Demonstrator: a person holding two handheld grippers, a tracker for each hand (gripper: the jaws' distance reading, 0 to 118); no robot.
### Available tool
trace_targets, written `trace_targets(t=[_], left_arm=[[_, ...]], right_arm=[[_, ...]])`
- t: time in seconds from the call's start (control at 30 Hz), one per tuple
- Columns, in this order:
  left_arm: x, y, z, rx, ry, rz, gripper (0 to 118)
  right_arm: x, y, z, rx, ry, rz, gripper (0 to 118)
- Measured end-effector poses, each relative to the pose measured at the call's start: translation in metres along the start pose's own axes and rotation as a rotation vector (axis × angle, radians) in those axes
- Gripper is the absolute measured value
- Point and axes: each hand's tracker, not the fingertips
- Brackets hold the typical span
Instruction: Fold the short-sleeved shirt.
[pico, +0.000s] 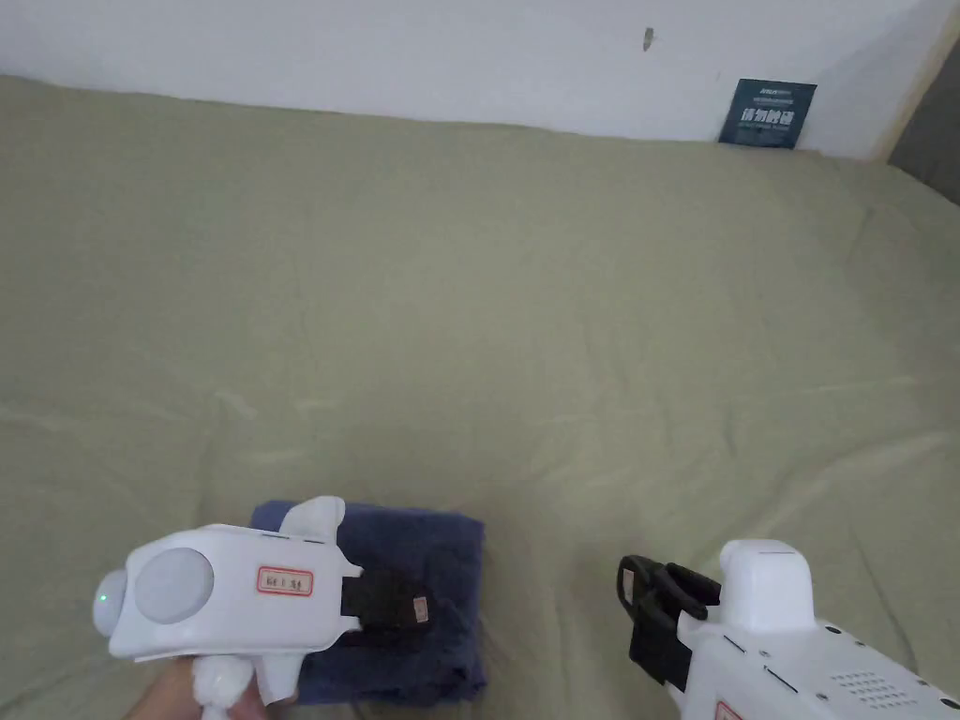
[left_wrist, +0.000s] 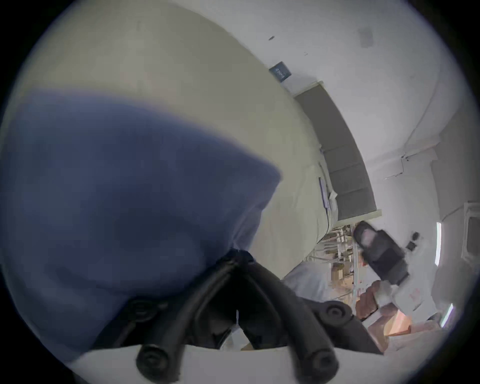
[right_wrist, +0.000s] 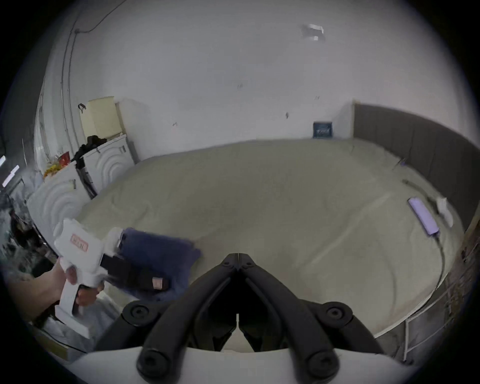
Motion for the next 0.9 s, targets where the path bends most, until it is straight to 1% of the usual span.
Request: trace_targets(t=[0.07, 0.1, 0.13, 0.2, 0.23, 0.27, 0.33, 0.37, 0.4, 0.43, 0.47, 0.5, 0.53, 0.57, 0.6, 0.63, 0.67, 0.7, 0.73, 0.77, 0.8, 0.87, 0.9], left_arm=[[0.003, 0.009, 0.029, 0.046, -0.044, -0.001, 0], [-0.001, 0.010, 0.048, 0.071, -0.047, -0.001, 0], [-0.001, 0.012, 0.064, 0.095, -0.031, -0.008, 0], [-0.007, 0.015, 0.091, 0.143, -0.010, -0.029, 0], [-0.016, 0.016, 0.103, 0.141, 0.010, -0.022, 0], [-0.022, 0.016, 0.112, 0.155, 0.040, -0.024, 0], [-0.038, 0.018, 0.121, 0.153, 0.124, -0.037, 1], [-0.046, 0.018, 0.123, 0.140, 0.158, -0.015, 1], [-0.054, 0.018, 0.124, 0.134, 0.176, 0.005, 1], [-0.062, 0.020, 0.124, 0.119, 0.166, 0.012, 1], [-0.068, 0.020, 0.123, 0.115, 0.163, 0.020, 1], [-0.076, 0.022, 0.123, 0.113, 0.152, 0.030, 1], [-0.082, 0.023, 0.120, 0.097, 0.123, 0.050, 1], [-0.084, 0.024, 0.118, 0.087, 0.090, 0.066, 8], [-0.088, 0.025, 0.115, 0.088, 0.058, 0.079, 27], [-0.091, 0.026, 0.113, 0.088, 0.005, 0.087, 64], [-0.095, 0.029, 0.107, 0.076, -0.037, 0.108, 116], [-0.099, 0.031, 0.096, 0.041, -0.078, 0.129, 118], [-0.104, 0.032, 0.092, 0.090, -0.111, 0.166, 112], [-0.105, 0.031, 0.090, 0.034, -0.111, 0.165, 110], [-0.107, 0.031, 0.082, 0.011, -0.107, 0.195, 110], [-0.109, 0.031, 0.065, -0.029, -0.104, 0.179, 109], [-0.114, 0.033, 0.050, -0.051, -0.077, 0.175, 109]], right_arm=[[-0.008, 0.006, -0.018, -0.045, 0.120, -0.027, 0], [-0.014, 0.010, -0.029, -0.080, 0.202, -0.052, 0], [-0.018, 0.014, -0.045, -0.141, 0.310, -0.088, 0], [-0.029, 0.015, -0.081, -0.245, 0.493, -0.186, 0], [-0.033, 0.012, -0.101, -0.305, 0.590, -0.252, 0], [-0.037, 0.008, -0.119, -0.337, 0.632, -0.309, 0], [-0.042, -0.001, -0.157, -0.411, 0.719, -0.389, 0], [-0.041, -0.005, -0.171, -0.443, 0.750, -0.425, 0], [-0.037, -0.011, -0.186, -0.471, 0.759, -0.459, 0], [-0.031, -0.019, -0.200, -0.509, 0.774, -0.498, 0], [-0.024, -0.028, -0.213, -0.555, 0.768, -0.532, 0], [-0.016, -0.038, -0.224, -0.596, 0.765, -0.582, 0], [-0.009, -0.044, -0.227, -0.576, 0.825, -0.651, 0], [-0.004, -0.044, -0.226, -0.552, 0.893, -0.693, 0], [0.000, -0.045, -0.226, -0.552, 0.897, -0.712, 0], [0.000, -0.045, -0.226, -0.564, 0.885, -0.694, 0], [0.000, -0.044, -0.227, -0.564, 0.889, -0.679, 0], [0.000, -0.044, -0.228, -0.567, 0.893, -0.664, 0], [-0.003, -0.044, -0.226, -0.568, 0.895, -0.665, 0], [-0.002, -0.044, -0.227, -0.572, 0.900, -0.672, 0], [-0.001, -0.045, -0.227, -0.573, 0.905, -0.678, 0], [-0.001, -0.047, -0.226, -0.567, 0.912, -0.688, 0], [0.000, -0.048, -0.226, -0.565, 0.917, -0.697, 0]])
